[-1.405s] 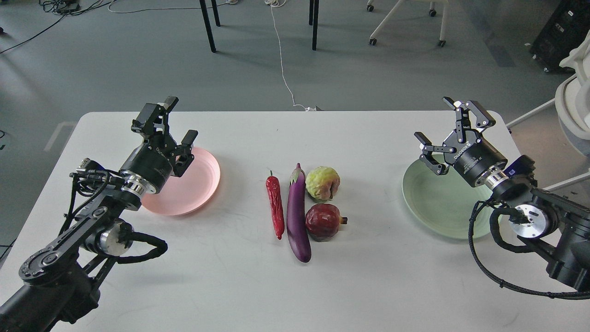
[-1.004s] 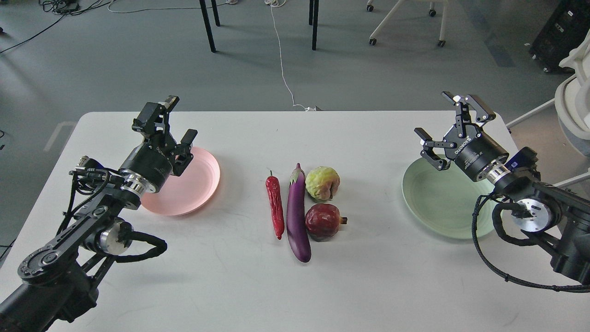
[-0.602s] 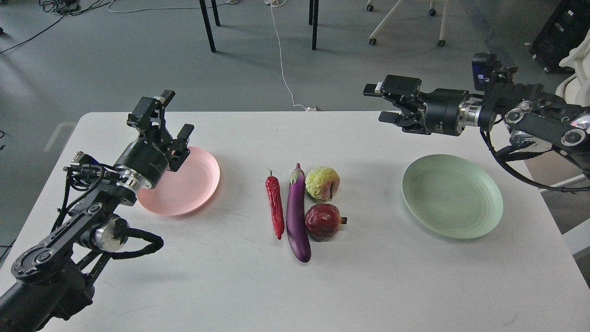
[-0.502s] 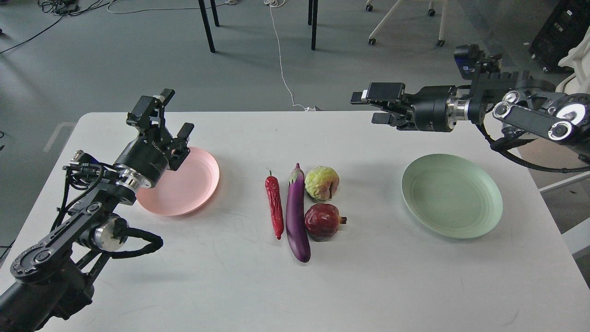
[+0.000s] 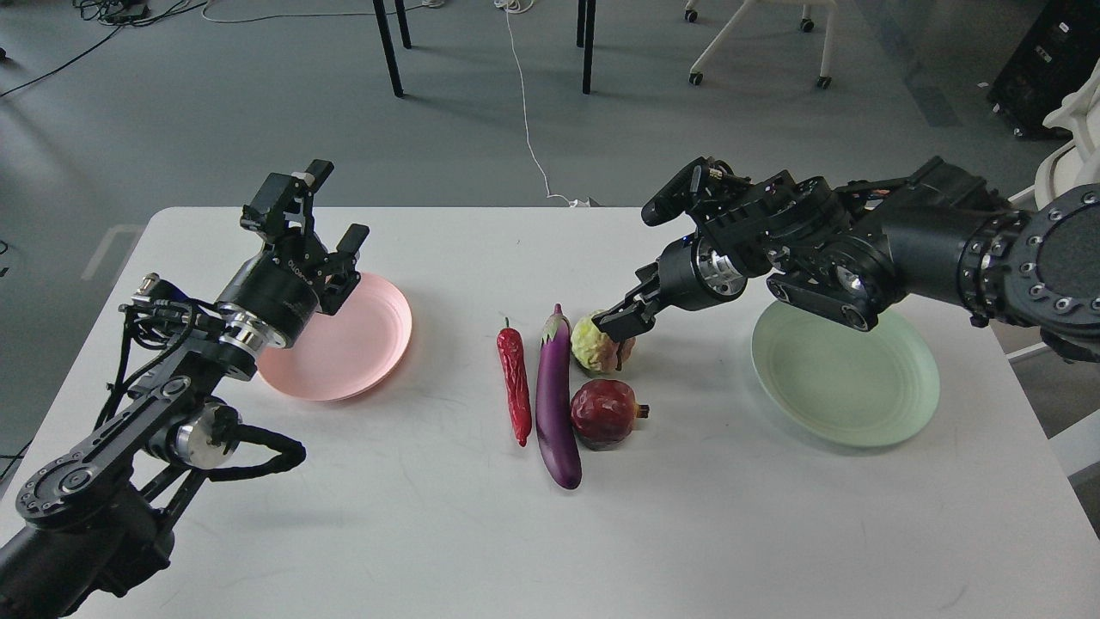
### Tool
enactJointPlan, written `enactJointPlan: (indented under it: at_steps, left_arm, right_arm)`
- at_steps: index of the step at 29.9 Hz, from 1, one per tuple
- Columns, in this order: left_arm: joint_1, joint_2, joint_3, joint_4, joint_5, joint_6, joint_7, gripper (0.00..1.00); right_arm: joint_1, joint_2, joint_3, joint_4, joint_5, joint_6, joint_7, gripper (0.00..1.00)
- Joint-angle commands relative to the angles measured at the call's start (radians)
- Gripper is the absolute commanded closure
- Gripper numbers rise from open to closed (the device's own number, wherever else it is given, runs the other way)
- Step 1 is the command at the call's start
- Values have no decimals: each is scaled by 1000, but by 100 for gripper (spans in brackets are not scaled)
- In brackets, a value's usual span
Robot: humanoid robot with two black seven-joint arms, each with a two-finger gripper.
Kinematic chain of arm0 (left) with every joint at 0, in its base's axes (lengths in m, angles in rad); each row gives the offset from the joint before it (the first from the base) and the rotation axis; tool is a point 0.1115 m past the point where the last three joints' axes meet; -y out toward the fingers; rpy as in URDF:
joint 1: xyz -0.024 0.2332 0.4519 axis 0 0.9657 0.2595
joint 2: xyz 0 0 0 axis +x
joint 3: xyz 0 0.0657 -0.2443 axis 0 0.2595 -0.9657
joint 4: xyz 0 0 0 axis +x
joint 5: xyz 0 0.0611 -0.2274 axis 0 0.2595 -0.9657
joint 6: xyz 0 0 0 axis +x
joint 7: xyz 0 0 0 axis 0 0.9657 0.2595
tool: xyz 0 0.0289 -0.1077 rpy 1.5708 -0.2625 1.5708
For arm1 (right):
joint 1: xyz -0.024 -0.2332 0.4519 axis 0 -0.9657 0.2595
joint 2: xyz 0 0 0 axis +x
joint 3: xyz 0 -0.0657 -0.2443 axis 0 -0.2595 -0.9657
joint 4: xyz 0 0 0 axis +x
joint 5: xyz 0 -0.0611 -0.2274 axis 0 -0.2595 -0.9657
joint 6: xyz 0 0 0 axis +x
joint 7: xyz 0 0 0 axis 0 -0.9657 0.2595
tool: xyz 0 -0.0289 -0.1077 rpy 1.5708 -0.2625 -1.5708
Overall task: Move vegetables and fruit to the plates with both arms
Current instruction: 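Grasp the pale green fruit with the right gripper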
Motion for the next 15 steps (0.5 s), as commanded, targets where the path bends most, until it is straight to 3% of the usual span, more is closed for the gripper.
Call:
enactJointPlan:
  at_steps: [1,11,15]
  left_arm:
    - [3,4,0,-3,0,0,0,2]
    - [3,4,2,-1,1,0,3,2]
    - [3,4,3,-1,1,-2,3,2]
  right_arm:
    - [-6,15,-7,3,2,-5,0,4]
    - [-39,30,-6,-2,8,-8,0,6]
    - [-52,32,-7,-2,8,-13,0,10]
